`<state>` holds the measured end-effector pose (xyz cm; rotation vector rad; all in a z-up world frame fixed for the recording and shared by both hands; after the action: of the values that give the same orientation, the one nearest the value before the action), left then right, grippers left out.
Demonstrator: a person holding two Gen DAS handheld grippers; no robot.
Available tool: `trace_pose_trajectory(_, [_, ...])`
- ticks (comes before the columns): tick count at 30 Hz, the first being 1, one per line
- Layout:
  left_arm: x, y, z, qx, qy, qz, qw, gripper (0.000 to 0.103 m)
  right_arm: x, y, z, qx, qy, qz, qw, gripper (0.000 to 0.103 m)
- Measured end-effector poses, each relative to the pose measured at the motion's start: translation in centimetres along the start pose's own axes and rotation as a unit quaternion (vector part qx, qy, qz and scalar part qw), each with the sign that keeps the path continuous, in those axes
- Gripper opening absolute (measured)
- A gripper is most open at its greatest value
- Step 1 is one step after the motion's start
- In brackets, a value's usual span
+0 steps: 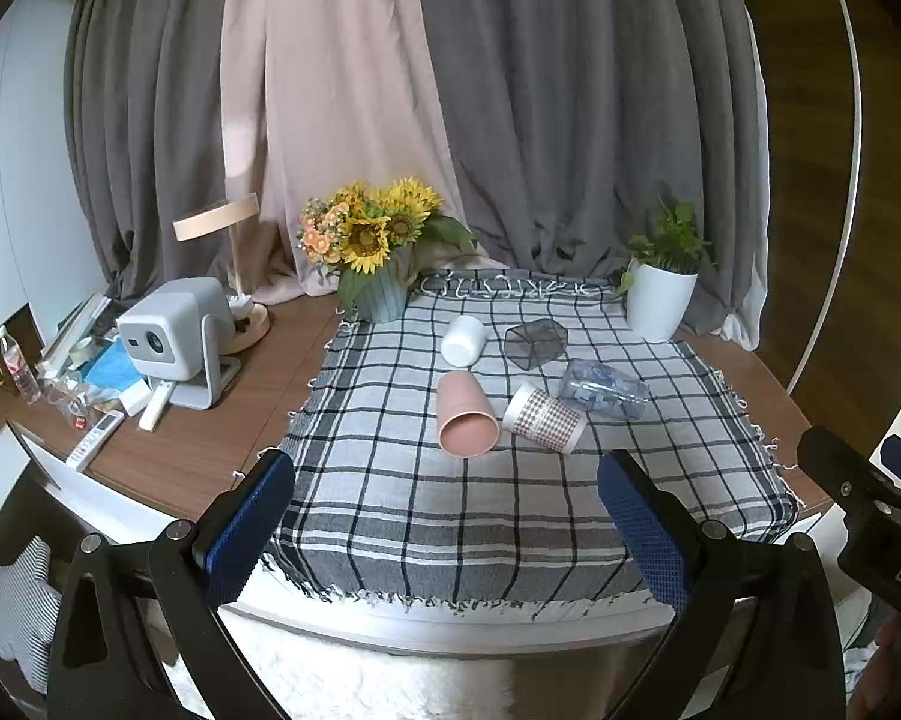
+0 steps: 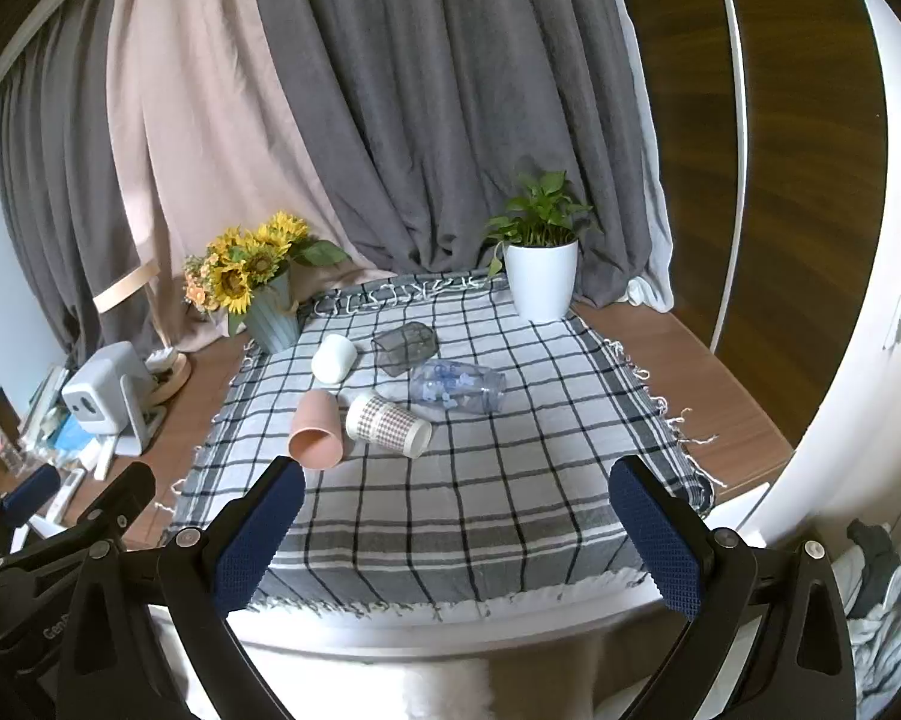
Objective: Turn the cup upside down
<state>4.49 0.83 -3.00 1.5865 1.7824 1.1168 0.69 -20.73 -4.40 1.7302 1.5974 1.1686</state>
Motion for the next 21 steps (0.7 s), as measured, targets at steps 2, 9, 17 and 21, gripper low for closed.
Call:
trace_pose_trajectory(2, [0.01, -0.07, -0.02, 0.000, 0.000, -0.001, 1.0000, 0.103, -0.12, -0.01, -0.02, 0.000, 0.002, 0.001, 1.000, 0.102])
trace_pose_trajectory(9, [0.16, -0.19, -0.09, 0.000, 0.003, 0.004, 1.0000, 0.103, -0.09, -0.04, -0.02, 0.001, 0.002, 0.001, 1.000, 0.102])
trace_pose_trajectory(17, [0.32, -0.59, -0.08, 0.004, 0.002, 0.001, 1.0000, 0.103, -0.26, -0.12, 0.04, 0.000, 0.002, 0.003, 1.000, 0.102])
trace_pose_trajectory(21, [0.38, -0.52, -0.08, 0.005, 0.001, 0.001, 1.0000, 0.103, -0.15, -0.20, -0.04, 0.001, 0.003, 0.003, 1.000, 0.102])
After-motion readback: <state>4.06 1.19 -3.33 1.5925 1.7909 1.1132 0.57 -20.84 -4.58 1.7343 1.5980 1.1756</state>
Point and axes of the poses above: each gripper's, at about its wrist camera, not at the fingertips, and z roughly the way its jaws point, x to its left, y to its top, the point moved 5 cm from there along z, roughly the way its jaws point, and after that the axes turned 14 degrees about y, right-handed, at the moved point
